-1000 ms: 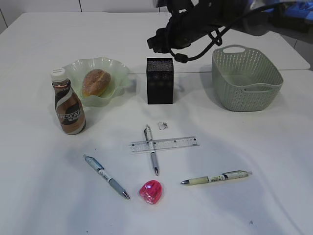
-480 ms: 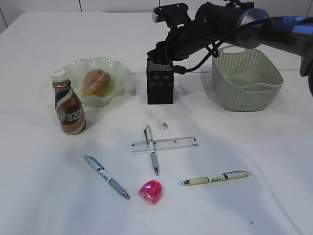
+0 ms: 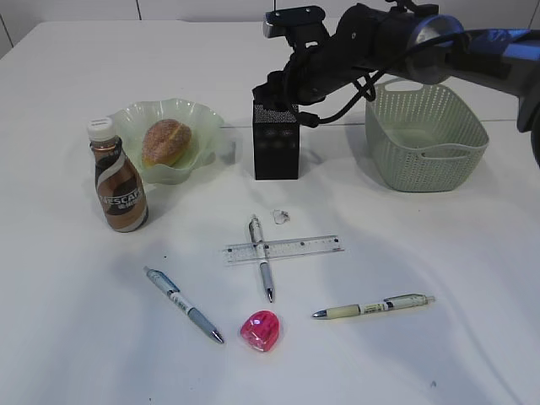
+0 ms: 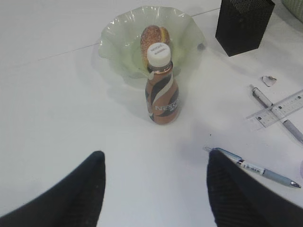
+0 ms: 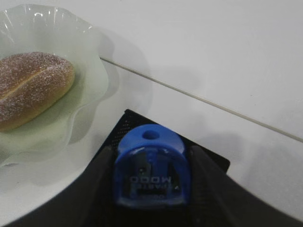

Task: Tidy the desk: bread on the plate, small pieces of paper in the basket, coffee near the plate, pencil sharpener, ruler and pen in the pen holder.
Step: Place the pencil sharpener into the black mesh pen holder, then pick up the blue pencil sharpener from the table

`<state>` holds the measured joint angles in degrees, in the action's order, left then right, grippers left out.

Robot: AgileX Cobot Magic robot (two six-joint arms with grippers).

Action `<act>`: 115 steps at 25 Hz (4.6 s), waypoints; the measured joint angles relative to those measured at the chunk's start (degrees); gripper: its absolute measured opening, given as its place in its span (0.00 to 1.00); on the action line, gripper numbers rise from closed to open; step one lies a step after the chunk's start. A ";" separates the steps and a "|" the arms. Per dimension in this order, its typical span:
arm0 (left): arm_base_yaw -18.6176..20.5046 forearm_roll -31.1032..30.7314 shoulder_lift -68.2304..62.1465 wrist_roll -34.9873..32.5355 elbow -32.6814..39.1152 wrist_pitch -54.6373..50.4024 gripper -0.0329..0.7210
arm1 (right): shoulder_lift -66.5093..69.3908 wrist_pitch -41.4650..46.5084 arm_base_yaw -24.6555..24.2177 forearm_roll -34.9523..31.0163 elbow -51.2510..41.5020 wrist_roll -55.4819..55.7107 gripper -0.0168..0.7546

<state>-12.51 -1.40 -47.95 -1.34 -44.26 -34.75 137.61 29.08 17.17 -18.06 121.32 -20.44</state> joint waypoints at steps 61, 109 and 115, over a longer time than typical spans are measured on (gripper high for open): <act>0.00 0.10 0.00 0.00 0.00 -1.58 0.67 | -4.09 42.53 0.00 5.66 23.04 6.68 0.55; 0.00 4.74 0.00 0.00 0.00 -12.05 0.67 | -32.68 41.38 21.99 6.99 -37.69 28.62 0.55; 0.00 4.63 0.00 0.00 0.00 -12.77 0.67 | -30.08 41.04 21.99 6.76 -37.69 32.86 0.55</act>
<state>-12.51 3.23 -47.95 -1.34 -44.26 -47.51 107.53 70.12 39.15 -11.30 83.63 12.42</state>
